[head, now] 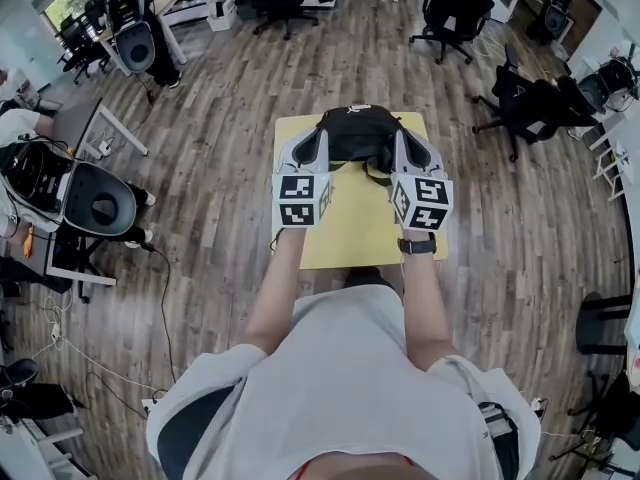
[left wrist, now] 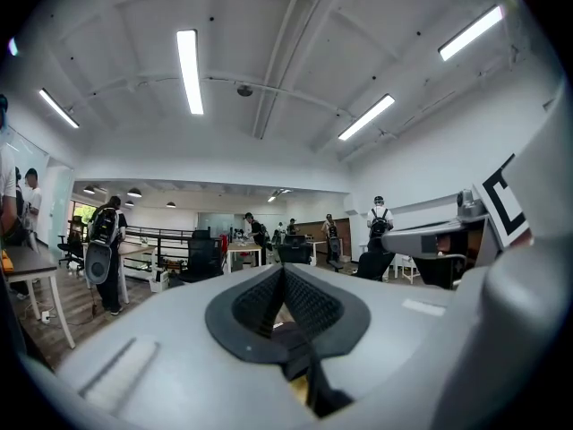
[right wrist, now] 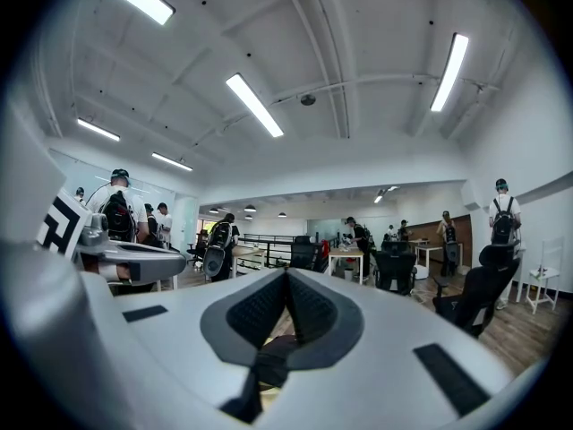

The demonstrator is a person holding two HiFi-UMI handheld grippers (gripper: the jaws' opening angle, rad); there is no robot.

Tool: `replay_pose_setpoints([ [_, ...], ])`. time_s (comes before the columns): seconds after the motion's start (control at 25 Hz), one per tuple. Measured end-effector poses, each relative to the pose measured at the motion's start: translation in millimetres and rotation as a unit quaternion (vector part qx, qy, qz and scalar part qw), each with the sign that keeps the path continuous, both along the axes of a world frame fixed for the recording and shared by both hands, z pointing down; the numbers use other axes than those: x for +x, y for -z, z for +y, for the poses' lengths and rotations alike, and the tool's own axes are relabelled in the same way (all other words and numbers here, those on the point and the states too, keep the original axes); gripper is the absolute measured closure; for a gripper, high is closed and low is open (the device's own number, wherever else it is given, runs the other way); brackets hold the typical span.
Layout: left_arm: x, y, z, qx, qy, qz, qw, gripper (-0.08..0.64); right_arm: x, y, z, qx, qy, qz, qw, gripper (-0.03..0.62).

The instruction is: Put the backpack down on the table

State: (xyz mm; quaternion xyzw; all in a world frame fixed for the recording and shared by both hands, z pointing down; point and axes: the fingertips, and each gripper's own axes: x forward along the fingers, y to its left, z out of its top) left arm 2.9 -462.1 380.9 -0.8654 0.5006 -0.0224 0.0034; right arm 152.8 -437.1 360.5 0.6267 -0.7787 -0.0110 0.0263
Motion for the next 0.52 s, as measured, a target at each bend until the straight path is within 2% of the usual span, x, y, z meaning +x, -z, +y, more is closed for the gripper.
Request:
replay_pose_setpoints([
  [0.32, 11.8, -6.3, 1.6, -0.008, -0.012, 0.001, 0.9999, 0.549, 12.2, -3.9, 7.0, -0.005, -0.013, -0.001, 1.0, 0.581],
  [0.52, 10.8, -10.4, 1.0, -0.01, -0.004, 0.003, 0.9999, 0.549, 18.2, -3.4, 10.1, -0.001, -0.021, -0.001, 1.0, 0.581],
])
